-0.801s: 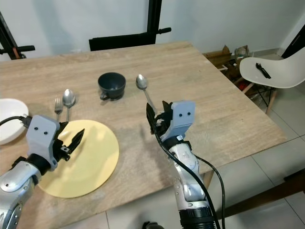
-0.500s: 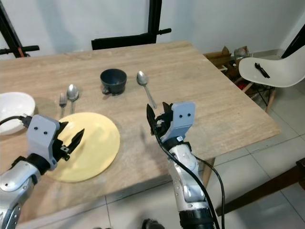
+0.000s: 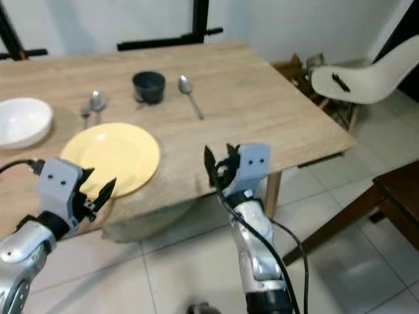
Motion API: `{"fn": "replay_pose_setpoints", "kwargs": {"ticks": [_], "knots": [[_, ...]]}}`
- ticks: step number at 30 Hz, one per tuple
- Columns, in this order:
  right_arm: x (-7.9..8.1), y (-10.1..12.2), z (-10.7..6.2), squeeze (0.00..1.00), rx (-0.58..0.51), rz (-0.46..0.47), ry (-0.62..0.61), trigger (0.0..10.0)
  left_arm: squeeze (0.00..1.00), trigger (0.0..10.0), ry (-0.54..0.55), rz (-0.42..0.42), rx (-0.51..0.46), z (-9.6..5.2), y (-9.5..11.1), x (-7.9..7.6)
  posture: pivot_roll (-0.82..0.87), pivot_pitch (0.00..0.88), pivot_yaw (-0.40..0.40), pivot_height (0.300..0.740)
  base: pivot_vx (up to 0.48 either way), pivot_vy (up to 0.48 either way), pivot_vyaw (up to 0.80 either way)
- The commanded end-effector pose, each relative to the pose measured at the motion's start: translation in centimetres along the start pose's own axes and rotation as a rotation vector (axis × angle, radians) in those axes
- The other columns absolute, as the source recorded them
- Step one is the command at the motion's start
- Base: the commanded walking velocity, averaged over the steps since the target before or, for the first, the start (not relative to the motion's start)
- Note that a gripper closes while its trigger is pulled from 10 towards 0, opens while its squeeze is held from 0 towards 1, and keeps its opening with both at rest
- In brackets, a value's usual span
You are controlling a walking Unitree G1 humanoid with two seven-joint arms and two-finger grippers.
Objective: Setting the table
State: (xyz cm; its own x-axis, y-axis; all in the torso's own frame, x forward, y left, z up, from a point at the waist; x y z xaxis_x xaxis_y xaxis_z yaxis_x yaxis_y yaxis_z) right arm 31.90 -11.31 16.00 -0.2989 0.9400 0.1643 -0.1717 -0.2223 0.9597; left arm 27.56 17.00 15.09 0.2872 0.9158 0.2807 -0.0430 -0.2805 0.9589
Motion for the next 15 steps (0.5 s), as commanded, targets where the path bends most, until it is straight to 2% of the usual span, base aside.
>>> {"fn": "replay_pose_setpoints", "kwargs": {"ticks": [1,15], "knots": [[-0.49,-0.01,-0.16,0.0,0.001,-0.01,-0.013,10.0,0.0,10.0,-0.012,-0.006,0.024,-0.08,-0.57,-0.32,0.01,0.0,0.042,0.74,-0.398,0.0,0.0],[-0.44,-0.05,-0.21,0.0,0.0,-0.008,-0.014,10.0,0.0,10.0,-0.017,-0.006,0.023,0.01,-0.5,-0.41,0.01,0.0,0.046,0.74,-0.396,0.0,0.0]]}}
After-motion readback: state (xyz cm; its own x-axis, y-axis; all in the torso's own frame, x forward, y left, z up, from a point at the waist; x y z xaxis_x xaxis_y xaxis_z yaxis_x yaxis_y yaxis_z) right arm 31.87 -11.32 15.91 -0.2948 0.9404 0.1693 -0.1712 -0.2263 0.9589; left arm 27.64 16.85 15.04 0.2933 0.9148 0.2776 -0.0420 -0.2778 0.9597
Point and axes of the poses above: a point about 5 cm out from each wrist's last joint towards the gripper, its own z axis pointing out of the wrist towards the gripper, its own y axis along the axis of the wrist's last joint, x = y × z, the point moved 2 cm from there along z, pointing out of the wrist towards the gripper, and after that the axes turned 3 degrees about z, right-handed, at the moved point
